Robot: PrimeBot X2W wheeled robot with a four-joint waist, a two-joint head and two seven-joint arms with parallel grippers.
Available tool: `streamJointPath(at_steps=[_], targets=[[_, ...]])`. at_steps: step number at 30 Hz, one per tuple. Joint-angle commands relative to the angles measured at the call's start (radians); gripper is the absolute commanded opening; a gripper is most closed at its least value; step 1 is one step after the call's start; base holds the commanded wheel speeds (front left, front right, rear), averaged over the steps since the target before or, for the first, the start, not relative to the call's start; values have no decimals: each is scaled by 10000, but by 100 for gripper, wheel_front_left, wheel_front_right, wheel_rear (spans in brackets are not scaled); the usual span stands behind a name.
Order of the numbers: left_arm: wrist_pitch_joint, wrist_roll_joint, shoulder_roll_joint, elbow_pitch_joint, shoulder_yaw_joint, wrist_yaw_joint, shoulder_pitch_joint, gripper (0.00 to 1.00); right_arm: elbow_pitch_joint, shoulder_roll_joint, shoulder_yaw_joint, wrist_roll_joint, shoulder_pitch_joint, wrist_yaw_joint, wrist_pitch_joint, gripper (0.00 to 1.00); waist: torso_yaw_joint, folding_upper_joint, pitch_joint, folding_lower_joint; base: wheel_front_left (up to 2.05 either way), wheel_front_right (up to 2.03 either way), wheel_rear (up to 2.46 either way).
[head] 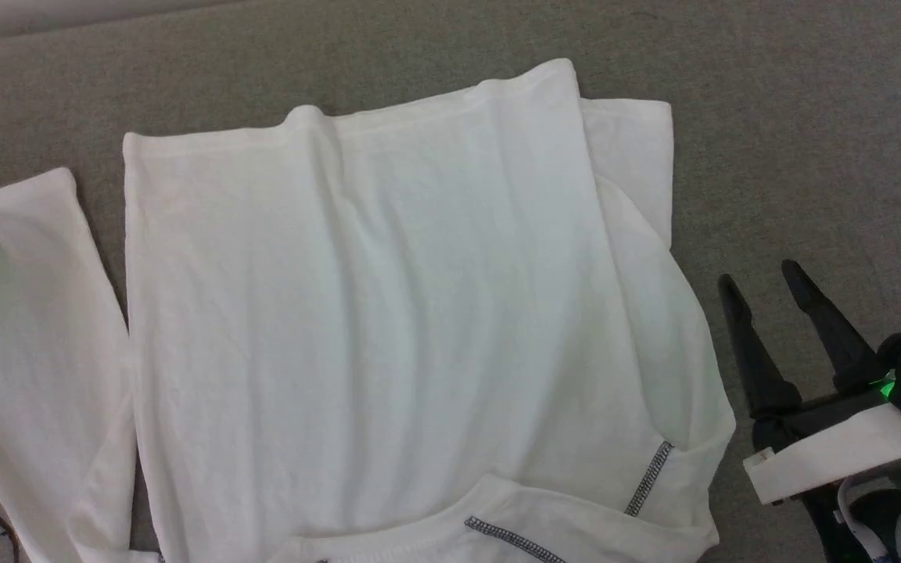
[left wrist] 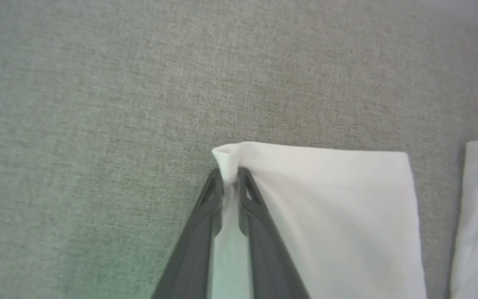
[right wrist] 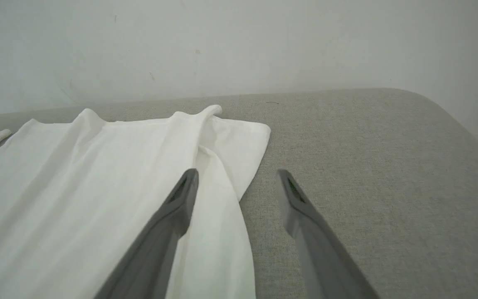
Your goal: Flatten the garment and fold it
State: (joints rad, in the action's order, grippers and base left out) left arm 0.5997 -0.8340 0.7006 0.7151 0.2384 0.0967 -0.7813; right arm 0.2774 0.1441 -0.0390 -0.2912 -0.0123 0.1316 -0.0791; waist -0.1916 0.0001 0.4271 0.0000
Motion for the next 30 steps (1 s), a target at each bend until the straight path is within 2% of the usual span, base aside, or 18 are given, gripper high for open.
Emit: streamJointPath(at_steps=[1,9,13,23,30], targets=[[72,-134,-516,402,246,-12,575,0,-55,21,-20,-22,-115,-9,-19,100,32,-1,-149,0,0,0,0],[-1687,182,-388,60,149,-268,1046,0,-263,-143,407,88,345,-9,-95,100,590,-1,-1257,0,0,0,0],[-2395,437,-71,-507,97,-163,1508,0,-302,-298,815,194,836,-9,-225,100,1056,-1,-1969,0,0,0,0],[-2726,893,1138,-1984,-160,528,2435,0,-62,-614,1308,481,1692,-9,-655,100,1883,-1,-3401,0,0,0,0],[-2709,1177,1416,-3371,69,513,2563,0,137,-772,1446,564,2001,-9,-854,100,1965,-1,-3968,0,0,0,0]])
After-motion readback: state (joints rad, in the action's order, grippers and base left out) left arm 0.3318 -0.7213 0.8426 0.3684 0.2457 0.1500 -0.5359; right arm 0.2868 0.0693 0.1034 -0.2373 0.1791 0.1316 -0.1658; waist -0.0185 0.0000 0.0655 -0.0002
